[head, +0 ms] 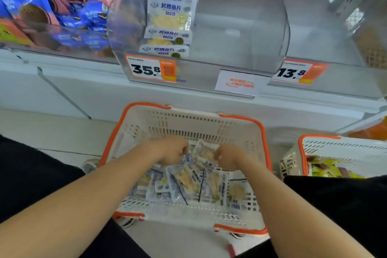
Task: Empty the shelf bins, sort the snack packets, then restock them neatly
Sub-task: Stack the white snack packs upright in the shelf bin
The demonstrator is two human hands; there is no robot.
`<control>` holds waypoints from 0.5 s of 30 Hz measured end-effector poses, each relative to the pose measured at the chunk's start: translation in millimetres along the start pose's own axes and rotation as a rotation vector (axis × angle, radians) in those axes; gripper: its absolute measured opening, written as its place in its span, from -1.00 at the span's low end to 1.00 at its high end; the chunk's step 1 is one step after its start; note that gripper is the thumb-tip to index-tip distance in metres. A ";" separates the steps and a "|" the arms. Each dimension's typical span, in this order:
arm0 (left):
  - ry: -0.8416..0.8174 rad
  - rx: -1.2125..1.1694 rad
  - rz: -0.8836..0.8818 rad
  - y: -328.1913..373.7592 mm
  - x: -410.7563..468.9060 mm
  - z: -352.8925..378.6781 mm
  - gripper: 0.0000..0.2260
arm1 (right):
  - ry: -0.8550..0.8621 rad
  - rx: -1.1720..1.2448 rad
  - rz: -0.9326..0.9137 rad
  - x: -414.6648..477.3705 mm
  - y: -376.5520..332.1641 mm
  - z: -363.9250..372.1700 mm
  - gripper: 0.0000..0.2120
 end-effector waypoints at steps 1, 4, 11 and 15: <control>-0.008 -0.007 -0.004 -3.8 10.9 13.3 -0.70 | -0.018 -0.043 0.042 5.6 14.3 13.3 -0.70; -0.049 -0.082 -0.031 -7.6 44.8 53.6 -0.67 | -0.047 -0.123 0.119 11.1 48.4 36.6 -0.68; 0.015 -0.056 -0.237 -4.3 106.0 126.7 -0.36 | -0.115 -0.325 0.043 16.7 52.9 76.4 -0.54; 0.107 -0.015 -0.363 -9.5 105.8 141.9 -0.35 | -0.125 -0.281 0.099 20.8 45.9 91.6 -0.55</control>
Point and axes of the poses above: each hand's wrist, its own x-axis towards the middle knuckle, its own z-axis out of the palm, y = z × x, the point moved 9 cm from there along x, towards the middle knuckle, and after that the axes turned 1 degree about z, right-handed, at the moved point
